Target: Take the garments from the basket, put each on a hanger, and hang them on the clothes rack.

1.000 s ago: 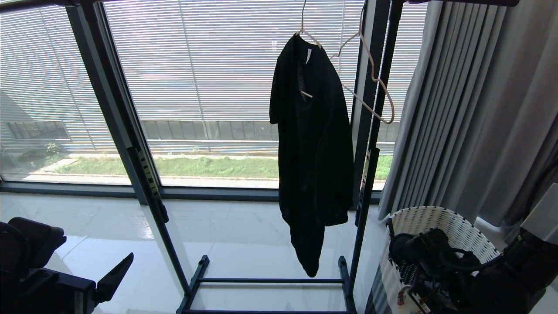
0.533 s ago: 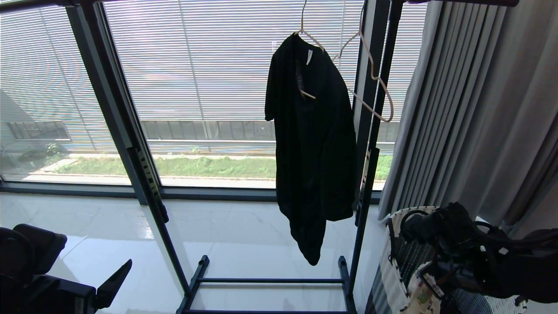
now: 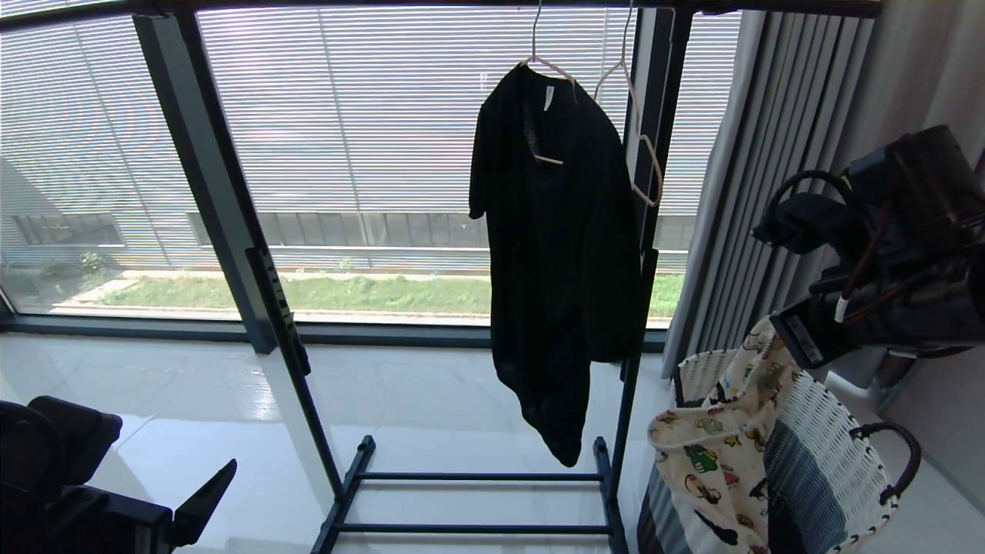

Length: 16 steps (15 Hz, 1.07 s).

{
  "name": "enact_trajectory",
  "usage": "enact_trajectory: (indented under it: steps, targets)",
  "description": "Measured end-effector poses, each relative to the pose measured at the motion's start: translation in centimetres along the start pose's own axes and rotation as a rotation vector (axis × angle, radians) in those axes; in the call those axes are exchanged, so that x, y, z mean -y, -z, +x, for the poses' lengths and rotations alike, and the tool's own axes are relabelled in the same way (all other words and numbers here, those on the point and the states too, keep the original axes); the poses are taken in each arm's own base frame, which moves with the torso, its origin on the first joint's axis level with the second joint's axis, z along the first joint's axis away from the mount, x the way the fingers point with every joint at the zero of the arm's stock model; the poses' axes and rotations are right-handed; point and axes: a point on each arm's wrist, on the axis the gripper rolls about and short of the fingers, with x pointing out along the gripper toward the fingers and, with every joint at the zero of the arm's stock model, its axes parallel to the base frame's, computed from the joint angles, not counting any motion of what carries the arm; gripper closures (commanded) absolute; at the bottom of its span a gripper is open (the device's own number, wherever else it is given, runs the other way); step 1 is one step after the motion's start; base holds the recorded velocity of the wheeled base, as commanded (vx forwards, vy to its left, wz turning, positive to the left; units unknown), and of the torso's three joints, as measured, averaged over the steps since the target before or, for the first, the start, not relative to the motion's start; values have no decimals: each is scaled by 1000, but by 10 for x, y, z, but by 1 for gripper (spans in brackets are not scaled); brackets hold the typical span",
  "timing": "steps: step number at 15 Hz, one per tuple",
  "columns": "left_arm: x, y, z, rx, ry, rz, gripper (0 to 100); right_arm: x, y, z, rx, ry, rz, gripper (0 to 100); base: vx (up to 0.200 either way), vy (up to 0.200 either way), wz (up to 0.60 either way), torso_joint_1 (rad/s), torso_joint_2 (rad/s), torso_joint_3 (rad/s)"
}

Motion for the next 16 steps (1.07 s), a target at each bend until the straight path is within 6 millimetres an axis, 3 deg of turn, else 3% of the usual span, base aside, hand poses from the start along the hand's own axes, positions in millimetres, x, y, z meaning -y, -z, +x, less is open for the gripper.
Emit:
enact_trajectory:
  steps: [2, 8, 12, 14, 16]
  targets:
    - [0, -2, 1, 2, 2, 0, 0, 0, -9, -10, 34, -11, 2, 100, -200, 0, 0, 0, 0, 5]
    - [5, -13, 4, 51, 84, 8, 0, -11, -18, -23, 86, -62, 17, 100, 0, 0, 0, 0, 0, 0]
    - [20, -61, 5, 219, 301, -99, 0, -38, -20, -39, 126, -164, 46, 100, 0, 0, 0, 0, 0, 0]
    - [42, -92, 1, 289, 460, -143, 0, -52, -22, -50, 165, -222, 63, 100, 0, 0, 0, 0, 0, 0]
    - [76, -117, -1, 299, 615, -171, 0, -59, -25, -57, 202, -257, 79, 100, 0, 0, 0, 0, 0, 0]
